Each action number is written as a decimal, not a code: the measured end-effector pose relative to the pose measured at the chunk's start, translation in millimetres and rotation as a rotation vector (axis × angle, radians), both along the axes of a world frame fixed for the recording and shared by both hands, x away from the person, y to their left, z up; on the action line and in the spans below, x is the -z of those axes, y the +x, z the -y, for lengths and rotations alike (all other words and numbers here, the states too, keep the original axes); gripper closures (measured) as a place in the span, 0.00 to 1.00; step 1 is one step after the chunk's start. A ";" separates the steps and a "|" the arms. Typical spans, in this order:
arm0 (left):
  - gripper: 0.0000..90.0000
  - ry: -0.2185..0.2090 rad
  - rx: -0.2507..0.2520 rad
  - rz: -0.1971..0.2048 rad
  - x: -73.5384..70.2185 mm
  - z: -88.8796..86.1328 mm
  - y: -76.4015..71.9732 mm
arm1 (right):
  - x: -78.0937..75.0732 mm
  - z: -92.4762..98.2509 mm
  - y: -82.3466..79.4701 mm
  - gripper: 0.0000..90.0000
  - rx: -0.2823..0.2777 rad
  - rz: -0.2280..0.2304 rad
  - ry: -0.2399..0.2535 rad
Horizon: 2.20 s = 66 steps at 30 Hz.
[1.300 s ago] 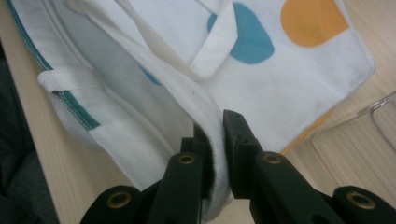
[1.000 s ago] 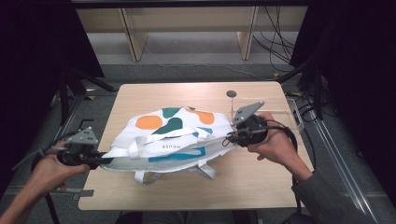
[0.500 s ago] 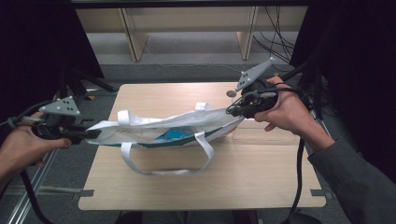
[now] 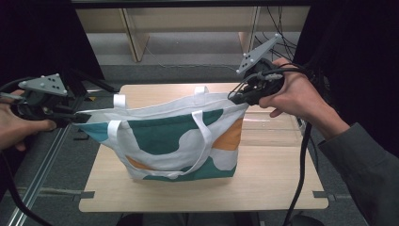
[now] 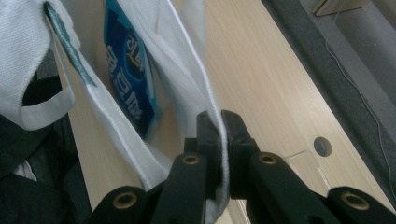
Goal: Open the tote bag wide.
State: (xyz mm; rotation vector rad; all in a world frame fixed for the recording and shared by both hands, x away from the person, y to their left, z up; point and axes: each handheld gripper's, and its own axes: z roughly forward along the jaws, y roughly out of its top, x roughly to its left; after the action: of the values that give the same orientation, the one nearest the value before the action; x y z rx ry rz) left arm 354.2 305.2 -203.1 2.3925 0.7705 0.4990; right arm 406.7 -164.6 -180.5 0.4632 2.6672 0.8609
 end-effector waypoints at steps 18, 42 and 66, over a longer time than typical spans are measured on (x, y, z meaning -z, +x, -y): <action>0.95 0.044 0.001 -0.040 38.6 10.1 33.8 | 34.9 1.2 11.1 0.97 0.070 -0.057 -0.051; 0.94 -0.021 0.046 -0.109 94.0 10.2 27.5 | 92.0 5.5 -2.2 0.96 0.052 -0.114 -0.078; 0.69 0.020 0.056 -0.133 94.8 32.9 43.1 | 78.2 -31.4 -34.1 0.94 -0.172 -0.098 -0.039</action>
State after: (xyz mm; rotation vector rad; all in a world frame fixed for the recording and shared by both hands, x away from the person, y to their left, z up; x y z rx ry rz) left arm 397.3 272.3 -297.9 2.4784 0.7567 0.3293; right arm 372.6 -133.1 -258.7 0.2762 2.8417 0.8519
